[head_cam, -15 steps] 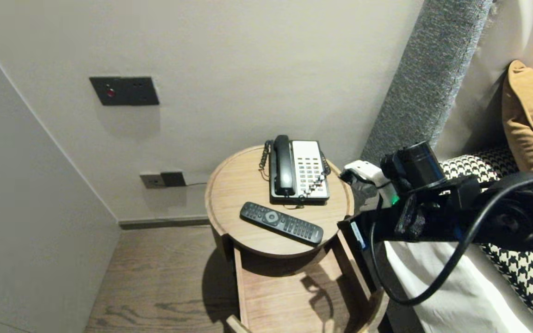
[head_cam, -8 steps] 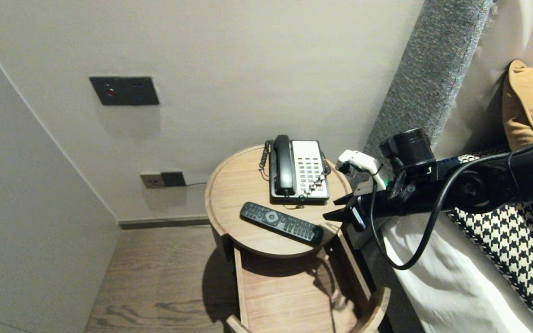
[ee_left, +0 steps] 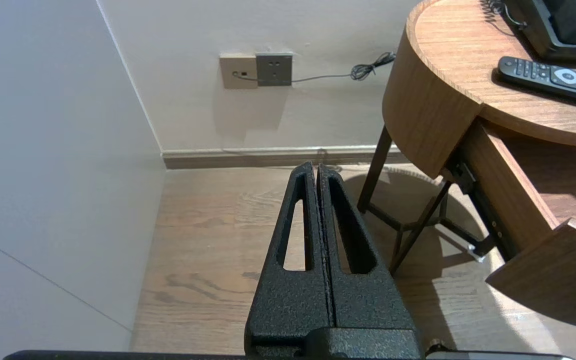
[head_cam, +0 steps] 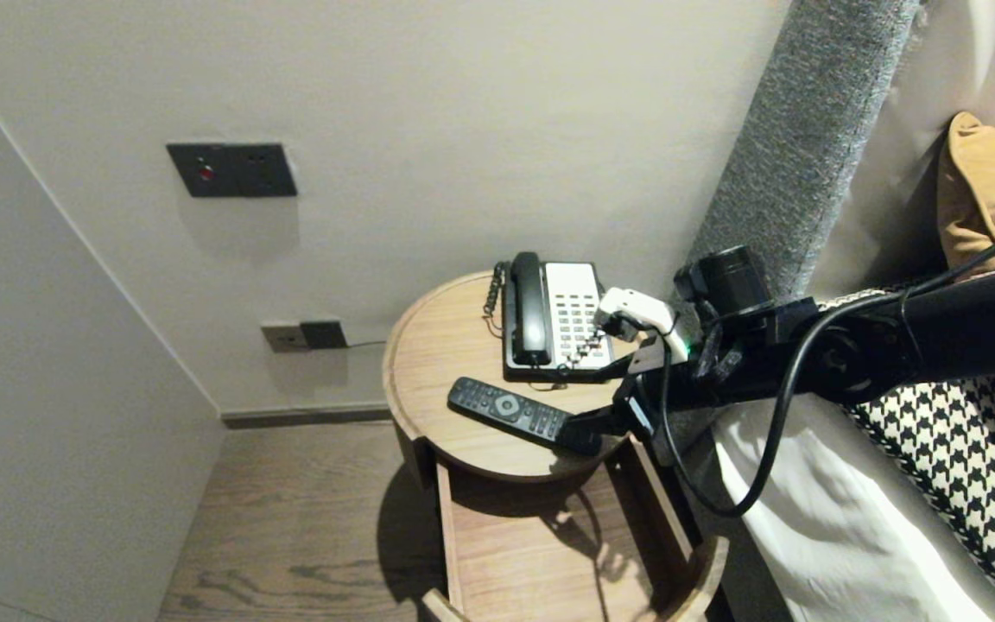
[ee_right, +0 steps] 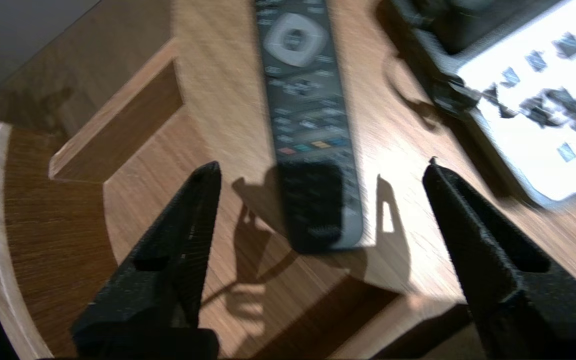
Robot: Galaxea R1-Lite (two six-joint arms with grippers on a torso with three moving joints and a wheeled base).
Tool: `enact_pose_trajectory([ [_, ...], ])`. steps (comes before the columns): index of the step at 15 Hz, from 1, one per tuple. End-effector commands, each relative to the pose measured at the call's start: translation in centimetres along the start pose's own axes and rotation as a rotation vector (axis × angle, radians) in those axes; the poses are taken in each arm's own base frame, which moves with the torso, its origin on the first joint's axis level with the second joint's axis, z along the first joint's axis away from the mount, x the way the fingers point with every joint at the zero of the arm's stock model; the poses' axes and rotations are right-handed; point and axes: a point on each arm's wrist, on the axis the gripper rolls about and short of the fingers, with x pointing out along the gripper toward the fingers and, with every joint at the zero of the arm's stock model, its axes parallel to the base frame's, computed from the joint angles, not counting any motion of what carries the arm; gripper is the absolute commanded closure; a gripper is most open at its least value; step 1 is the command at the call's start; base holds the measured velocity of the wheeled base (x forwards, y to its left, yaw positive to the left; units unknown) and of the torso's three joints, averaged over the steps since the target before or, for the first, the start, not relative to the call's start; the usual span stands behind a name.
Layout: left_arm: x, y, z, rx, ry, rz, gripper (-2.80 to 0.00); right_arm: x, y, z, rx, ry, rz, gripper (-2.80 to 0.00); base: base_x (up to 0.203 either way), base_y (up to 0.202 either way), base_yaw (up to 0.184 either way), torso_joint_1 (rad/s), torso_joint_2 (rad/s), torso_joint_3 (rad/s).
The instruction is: Put the remote controls on the table in the drawer one by one
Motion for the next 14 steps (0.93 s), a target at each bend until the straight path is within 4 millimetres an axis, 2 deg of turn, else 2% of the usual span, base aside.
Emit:
enact_pose_trajectory([
  [1, 0.0, 0.0, 0.0, 0.000, 0.000, 0.000, 0.00, 1.6, 0.7, -0.3, -0.013, 0.013, 0.036, -2.80, 0.000, 0.000, 0.000, 0.000, 0.00, 0.000],
  [5, 0.0, 0.0, 0.0, 0.000, 0.001, 0.000, 0.00, 4.3, 0.8, -0.7, -0.032, 0.006, 0.054, -2.80, 0.000, 0.000, 0.000, 0.000, 0.00, 0.000],
  [9, 0.0, 0.0, 0.0, 0.000, 0.000, 0.000, 0.00, 5.6, 0.0, -1.3, -0.042, 0.019, 0.053, -2.80, 0.000, 0.000, 0.000, 0.000, 0.00, 0.000],
  [14, 0.0, 0.0, 0.0, 0.000, 0.000, 0.001, 0.00, 6.5, -0.4, -0.7, -0.052, 0.002, 0.051, -2.80, 0.000, 0.000, 0.000, 0.000, 0.00, 0.000],
])
